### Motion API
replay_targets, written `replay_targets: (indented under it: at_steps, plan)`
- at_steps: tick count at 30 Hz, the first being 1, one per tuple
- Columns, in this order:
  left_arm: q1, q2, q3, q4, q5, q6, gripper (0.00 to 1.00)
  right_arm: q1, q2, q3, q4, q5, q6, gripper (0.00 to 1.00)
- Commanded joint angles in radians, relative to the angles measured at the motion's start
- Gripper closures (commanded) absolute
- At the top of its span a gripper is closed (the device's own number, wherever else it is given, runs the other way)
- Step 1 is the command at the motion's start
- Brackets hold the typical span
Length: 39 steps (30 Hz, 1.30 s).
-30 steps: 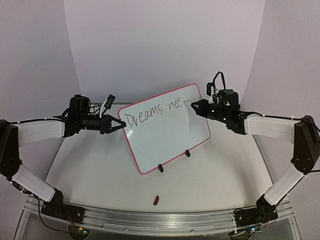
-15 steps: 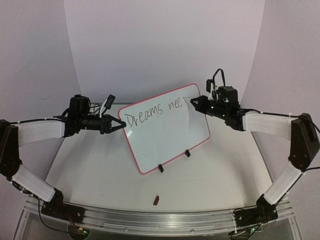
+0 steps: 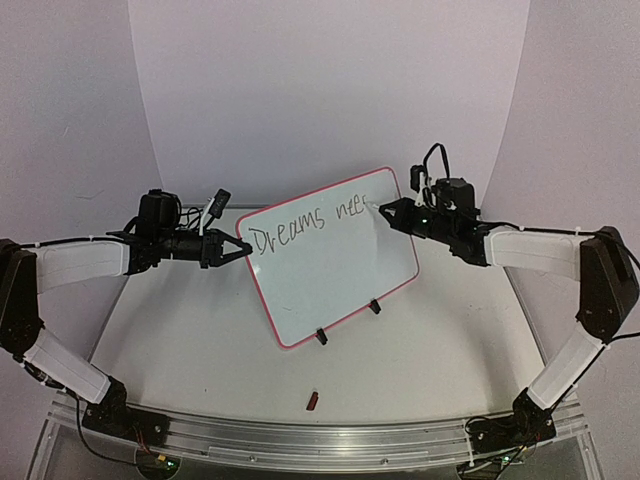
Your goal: Write a sentence on the whiteboard
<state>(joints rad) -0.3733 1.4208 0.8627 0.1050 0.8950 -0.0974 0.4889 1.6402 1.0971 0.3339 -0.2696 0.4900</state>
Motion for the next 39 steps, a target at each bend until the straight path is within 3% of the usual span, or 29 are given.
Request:
replay_targets:
  at_steps: [1,14,31,39]
  plan:
    - [-0.021,0.002,0.002,-0.049,-0.033,0.123,1.0,-0.002,-0.036,-0.038,0.007,0.004,-0.004,1.0]
    - [-0.021,0.0,0.002,-0.049,-0.032,0.123,1.0,-0.002,-0.023,0.025,0.006,0.076,-0.009,1.0]
    - [-0.021,0.006,0.002,-0.049,-0.031,0.123,1.0,-0.004,0.065,0.15,0.006,0.057,-0.022,1.0]
    - [-0.021,0.004,0.002,-0.049,-0.032,0.124,1.0,-0.003,0.047,0.11,0.007,0.068,-0.021,1.0]
